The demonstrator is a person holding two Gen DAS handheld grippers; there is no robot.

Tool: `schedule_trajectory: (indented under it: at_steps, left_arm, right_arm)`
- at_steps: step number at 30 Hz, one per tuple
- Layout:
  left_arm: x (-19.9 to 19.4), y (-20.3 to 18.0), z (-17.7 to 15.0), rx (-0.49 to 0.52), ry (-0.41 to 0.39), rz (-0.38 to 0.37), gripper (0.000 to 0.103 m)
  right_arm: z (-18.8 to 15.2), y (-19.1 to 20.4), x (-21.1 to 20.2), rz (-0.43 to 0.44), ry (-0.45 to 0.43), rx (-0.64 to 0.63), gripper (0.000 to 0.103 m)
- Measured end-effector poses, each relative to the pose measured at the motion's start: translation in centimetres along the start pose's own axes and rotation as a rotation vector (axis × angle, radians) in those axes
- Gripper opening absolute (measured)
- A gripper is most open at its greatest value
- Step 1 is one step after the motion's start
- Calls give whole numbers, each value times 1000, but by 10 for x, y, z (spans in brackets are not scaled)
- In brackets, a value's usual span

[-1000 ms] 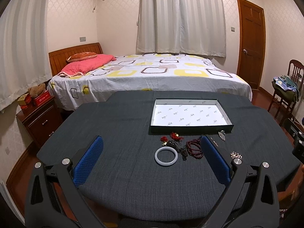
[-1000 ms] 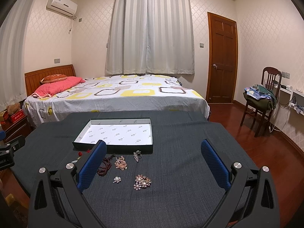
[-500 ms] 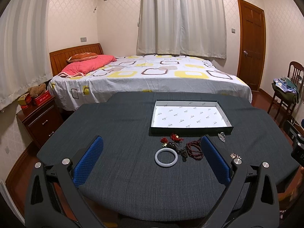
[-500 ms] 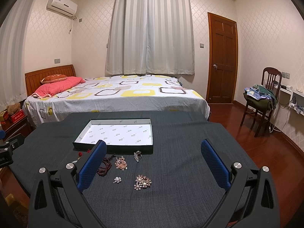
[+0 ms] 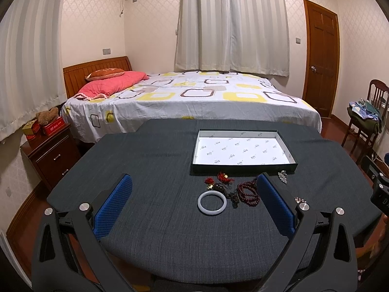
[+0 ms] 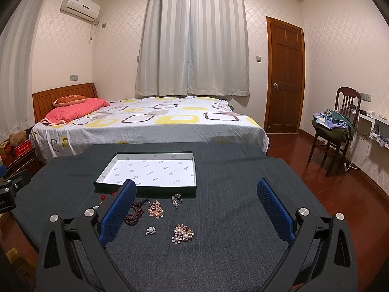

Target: Organize jewelry

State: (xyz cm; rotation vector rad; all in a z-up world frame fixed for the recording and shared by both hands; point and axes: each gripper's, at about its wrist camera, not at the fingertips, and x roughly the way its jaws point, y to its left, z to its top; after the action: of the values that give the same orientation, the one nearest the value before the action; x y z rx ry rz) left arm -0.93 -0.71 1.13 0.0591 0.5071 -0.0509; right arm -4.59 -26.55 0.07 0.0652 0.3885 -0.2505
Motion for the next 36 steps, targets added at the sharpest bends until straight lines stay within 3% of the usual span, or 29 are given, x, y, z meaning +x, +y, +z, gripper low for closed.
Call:
schedule_trajectory:
  at_steps: [23,29,36]
  left_arm:
    - [0,2,4,-15,-20,-66,100]
    - [24,2,-11,-18,-9,-93,100]
    - [82,4,-44,-58,45,-115,100]
  right_arm:
    - [-2,2,2,8,3,-5,97]
    - [-28,-1,30,42,59,-4,97]
    - [-70,1,84,64,185,-4,96]
